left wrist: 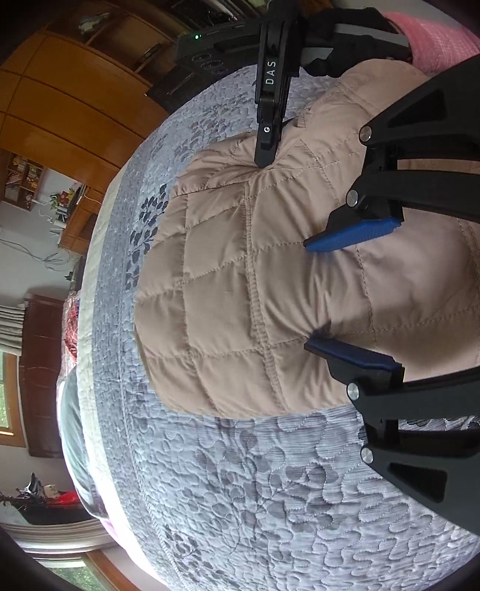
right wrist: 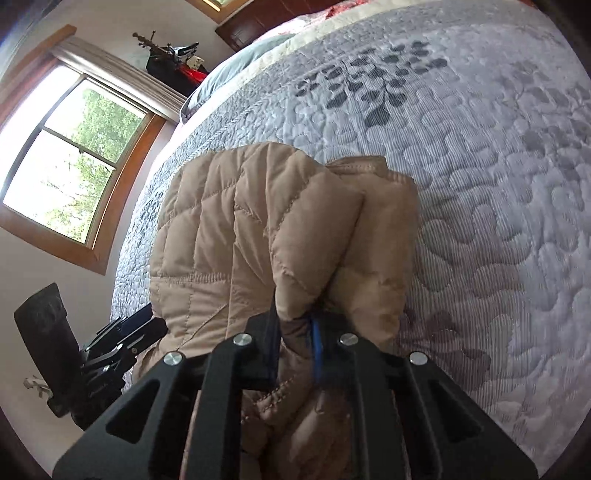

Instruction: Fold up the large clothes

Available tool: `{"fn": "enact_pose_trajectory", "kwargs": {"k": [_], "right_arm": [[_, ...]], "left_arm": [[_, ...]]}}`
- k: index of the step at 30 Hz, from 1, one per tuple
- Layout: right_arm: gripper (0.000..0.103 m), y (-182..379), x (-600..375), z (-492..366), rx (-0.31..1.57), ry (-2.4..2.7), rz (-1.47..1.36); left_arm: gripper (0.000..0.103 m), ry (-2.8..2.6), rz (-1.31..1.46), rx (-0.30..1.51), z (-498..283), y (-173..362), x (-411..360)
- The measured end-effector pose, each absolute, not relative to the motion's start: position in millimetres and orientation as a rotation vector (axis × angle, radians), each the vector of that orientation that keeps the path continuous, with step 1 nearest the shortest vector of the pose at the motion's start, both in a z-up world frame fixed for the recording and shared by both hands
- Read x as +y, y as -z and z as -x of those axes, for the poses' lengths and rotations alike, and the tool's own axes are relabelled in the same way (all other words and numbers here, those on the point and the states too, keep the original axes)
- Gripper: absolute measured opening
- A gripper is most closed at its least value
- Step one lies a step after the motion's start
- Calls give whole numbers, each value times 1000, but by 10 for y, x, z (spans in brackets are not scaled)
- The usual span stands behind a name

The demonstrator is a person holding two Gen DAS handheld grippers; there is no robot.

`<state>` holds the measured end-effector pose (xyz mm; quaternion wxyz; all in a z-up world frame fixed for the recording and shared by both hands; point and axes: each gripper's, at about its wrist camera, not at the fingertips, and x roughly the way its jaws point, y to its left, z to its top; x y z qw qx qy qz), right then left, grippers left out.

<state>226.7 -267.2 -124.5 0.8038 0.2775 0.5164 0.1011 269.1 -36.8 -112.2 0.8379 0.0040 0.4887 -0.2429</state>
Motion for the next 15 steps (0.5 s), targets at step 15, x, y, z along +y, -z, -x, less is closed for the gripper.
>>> {"fn": "enact_pose_trajectory", "kwargs": {"k": [15], "right_arm": [[24, 440, -1962, -1325, 997, -239, -270]], "left_arm": [[47, 472, 41, 936, -1916, 730, 4]]}}
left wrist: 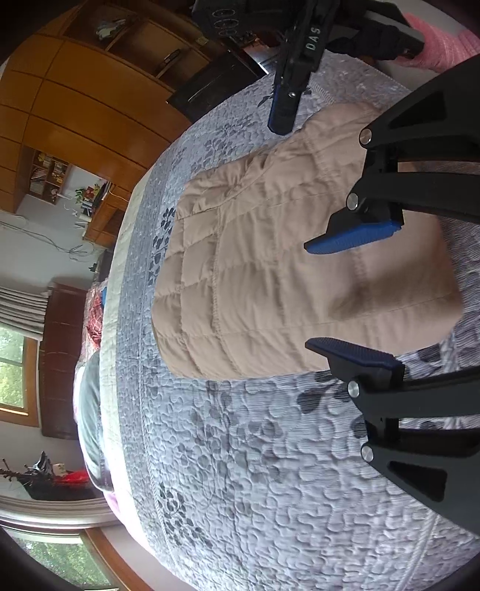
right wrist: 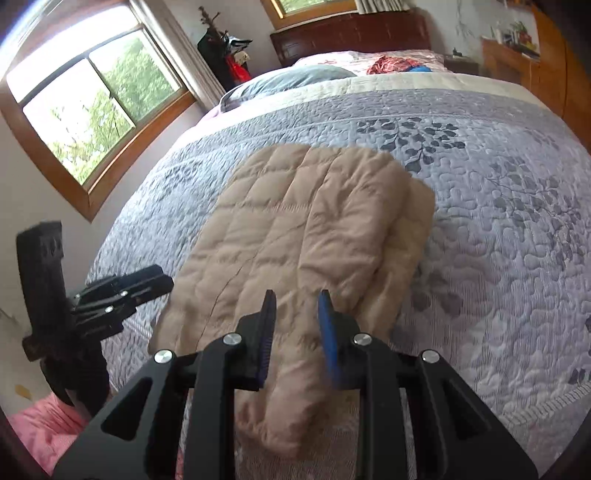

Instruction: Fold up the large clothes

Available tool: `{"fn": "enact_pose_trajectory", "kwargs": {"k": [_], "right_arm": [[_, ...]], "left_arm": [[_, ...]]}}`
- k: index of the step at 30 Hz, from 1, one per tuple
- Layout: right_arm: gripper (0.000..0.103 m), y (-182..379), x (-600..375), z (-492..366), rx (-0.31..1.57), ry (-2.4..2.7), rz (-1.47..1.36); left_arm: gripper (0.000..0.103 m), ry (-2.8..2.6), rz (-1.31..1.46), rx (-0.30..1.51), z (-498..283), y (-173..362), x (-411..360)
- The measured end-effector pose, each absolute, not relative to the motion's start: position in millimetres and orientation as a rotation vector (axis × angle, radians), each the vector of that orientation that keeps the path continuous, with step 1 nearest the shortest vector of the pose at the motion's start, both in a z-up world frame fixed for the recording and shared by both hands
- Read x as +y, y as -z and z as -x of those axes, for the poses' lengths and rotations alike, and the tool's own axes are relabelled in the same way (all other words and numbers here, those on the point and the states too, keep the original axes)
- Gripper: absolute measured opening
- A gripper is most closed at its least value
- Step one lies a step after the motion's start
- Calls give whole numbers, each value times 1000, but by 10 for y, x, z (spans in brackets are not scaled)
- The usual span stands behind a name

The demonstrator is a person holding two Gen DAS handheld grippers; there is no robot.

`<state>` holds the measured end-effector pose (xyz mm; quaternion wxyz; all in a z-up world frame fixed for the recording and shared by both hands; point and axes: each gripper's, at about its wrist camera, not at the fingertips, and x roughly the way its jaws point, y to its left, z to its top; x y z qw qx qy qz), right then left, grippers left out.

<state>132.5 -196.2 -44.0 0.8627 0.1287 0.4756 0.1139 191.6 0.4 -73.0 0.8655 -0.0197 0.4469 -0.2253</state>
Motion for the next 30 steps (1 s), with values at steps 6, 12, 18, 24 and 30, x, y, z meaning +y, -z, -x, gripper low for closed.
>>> {"fn": "enact_pose_trajectory", "kwargs": {"k": [6, 12, 18, 24, 30], "right_arm": [[24, 540, -1880, -1085, 999, -221, -243], [23, 639, -1867, -1021, 1009, -202, -234], [19, 846, -1912, -1089, 1058, -194, -263], [18, 966, -1905, -1109, 1071, -195, -273], [18, 1004, -1901, -1116, 1069, -197, -272]], "left_arm": [[40, 475, 32, 929, -1711, 749, 43], [26, 498, 19, 970, -1659, 911, -5], [22, 503, -8, 997, -1701, 1041, -43], [22, 506, -43, 1004, -1715, 1148, -80], [22, 516, -42, 1010, -1738, 1187, -61]]}}
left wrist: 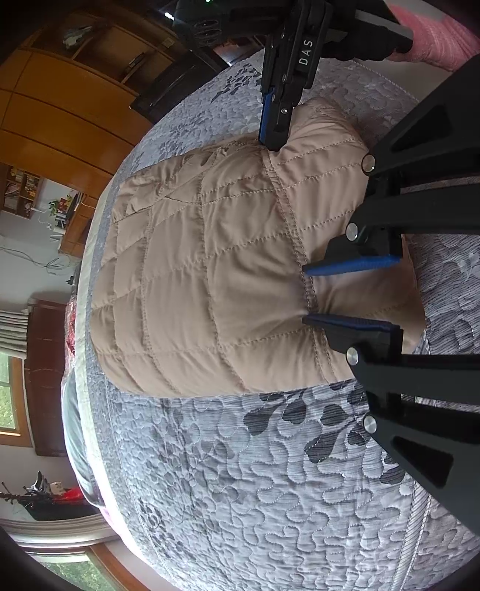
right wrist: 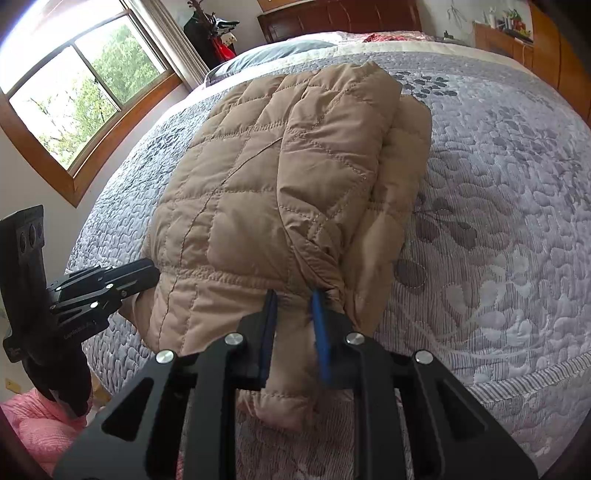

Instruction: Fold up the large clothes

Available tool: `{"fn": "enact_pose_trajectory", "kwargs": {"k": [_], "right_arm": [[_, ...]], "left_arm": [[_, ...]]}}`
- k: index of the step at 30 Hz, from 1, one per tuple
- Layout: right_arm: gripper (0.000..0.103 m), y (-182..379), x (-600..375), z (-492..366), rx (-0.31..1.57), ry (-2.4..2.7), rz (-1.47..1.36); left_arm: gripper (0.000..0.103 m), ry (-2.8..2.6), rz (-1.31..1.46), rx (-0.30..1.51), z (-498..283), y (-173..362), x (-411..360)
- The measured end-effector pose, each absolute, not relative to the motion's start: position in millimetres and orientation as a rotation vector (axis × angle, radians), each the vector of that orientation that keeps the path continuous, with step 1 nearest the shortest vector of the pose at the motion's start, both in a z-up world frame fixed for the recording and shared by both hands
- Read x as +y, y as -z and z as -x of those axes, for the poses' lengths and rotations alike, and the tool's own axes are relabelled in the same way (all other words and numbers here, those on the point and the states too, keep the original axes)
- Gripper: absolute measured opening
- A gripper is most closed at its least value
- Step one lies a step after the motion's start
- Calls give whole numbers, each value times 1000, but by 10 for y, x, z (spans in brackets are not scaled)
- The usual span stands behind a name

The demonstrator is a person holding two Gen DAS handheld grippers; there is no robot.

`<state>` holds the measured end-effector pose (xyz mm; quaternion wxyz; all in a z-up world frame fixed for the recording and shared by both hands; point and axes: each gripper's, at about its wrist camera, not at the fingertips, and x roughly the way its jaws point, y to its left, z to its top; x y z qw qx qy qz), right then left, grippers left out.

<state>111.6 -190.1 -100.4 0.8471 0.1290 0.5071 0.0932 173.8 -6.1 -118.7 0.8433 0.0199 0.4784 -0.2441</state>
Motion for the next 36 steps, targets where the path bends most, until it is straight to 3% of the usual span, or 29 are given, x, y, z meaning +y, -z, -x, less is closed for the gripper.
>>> {"fn": "enact_pose_trajectory", "kwargs": {"k": [31, 32, 35, 36], "right_arm": [[23, 978, -2051, -1120, 1039, -226, -341], [31, 904, -2079, -1090, 1020, -238, -353], [63, 718, -2207, -1002, 962, -271, -411], [66, 673, -2242, -983, 945, -260, -410]], "left_arm": [[19, 573, 14, 1022, -1772, 1128, 54], [23, 594, 46, 1030, -1787, 1080, 105], [56, 603, 114, 1017, -1834, 936, 273], [57, 590, 114, 995, -1844, 893, 315]]}}
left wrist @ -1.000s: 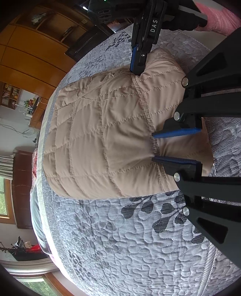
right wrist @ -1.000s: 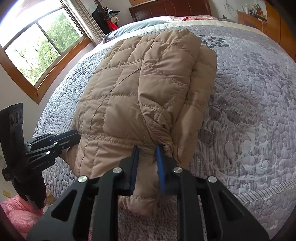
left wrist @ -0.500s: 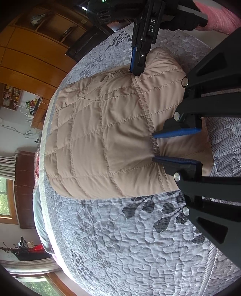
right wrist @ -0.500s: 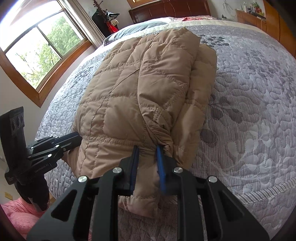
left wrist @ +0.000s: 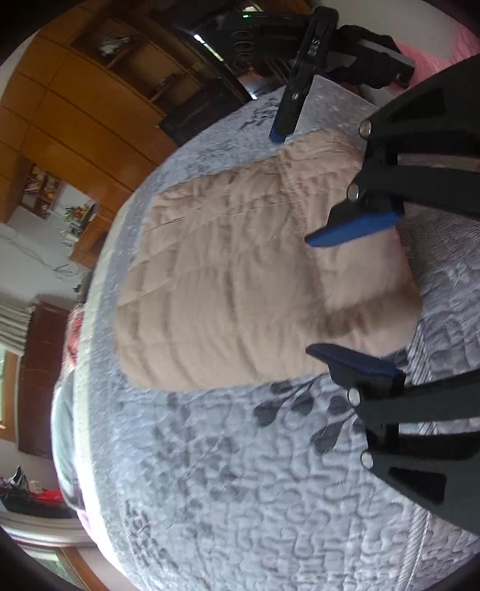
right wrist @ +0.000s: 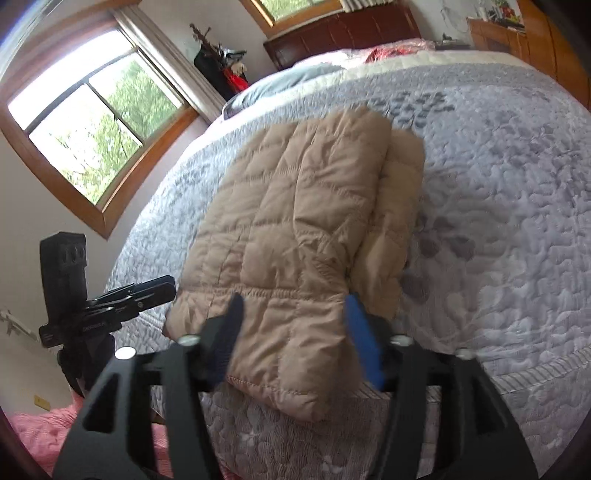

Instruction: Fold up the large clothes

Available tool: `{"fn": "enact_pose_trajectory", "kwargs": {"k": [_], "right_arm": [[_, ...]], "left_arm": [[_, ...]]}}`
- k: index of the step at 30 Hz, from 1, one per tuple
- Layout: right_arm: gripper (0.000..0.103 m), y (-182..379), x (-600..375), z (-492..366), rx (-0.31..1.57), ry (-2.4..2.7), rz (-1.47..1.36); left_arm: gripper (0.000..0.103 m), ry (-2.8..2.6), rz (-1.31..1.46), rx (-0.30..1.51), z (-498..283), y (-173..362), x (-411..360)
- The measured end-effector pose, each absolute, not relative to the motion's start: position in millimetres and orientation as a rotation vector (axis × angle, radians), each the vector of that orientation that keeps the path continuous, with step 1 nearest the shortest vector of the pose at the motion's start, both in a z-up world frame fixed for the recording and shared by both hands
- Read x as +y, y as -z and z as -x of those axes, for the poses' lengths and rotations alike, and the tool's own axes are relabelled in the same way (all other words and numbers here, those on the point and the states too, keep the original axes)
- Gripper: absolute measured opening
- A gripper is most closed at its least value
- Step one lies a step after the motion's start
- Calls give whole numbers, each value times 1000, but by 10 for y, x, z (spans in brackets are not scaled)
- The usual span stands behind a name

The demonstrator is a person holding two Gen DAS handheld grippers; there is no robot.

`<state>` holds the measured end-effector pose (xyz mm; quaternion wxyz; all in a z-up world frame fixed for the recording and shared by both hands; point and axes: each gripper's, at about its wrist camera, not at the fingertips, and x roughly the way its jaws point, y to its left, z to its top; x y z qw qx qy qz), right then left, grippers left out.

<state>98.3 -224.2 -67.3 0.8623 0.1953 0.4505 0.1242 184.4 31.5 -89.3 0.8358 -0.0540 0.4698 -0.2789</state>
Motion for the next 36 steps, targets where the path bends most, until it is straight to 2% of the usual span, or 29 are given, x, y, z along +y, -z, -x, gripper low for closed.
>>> {"fn": "enact_pose_trajectory", "kwargs": {"k": [1, 3, 4, 15, 34, 36], "right_arm": [[70, 632, -2277, -963, 927, -249, -404], [86, 601, -2387, -943, 907, -236, -422], [87, 612, -2430, -948, 906, -233, -441], [90, 1115, -2736, -1201, 982, -346, -672], [93, 1605, -2712, -1717, 1069, -473, -716], [93, 1625, -2698, -1766, 1071, -484, -713]], "left_arm": [[58, 577, 109, 979, -1863, 859, 353], [68, 563, 121, 973, -1924, 830, 442], [69, 572, 137, 977, -1958, 833, 480], [78, 620, 163, 1044, -2228, 1071, 620], [83, 810, 256, 1155, -2622, 1480, 370], [91, 825, 257, 1164, -2660, 1528, 304]]}}
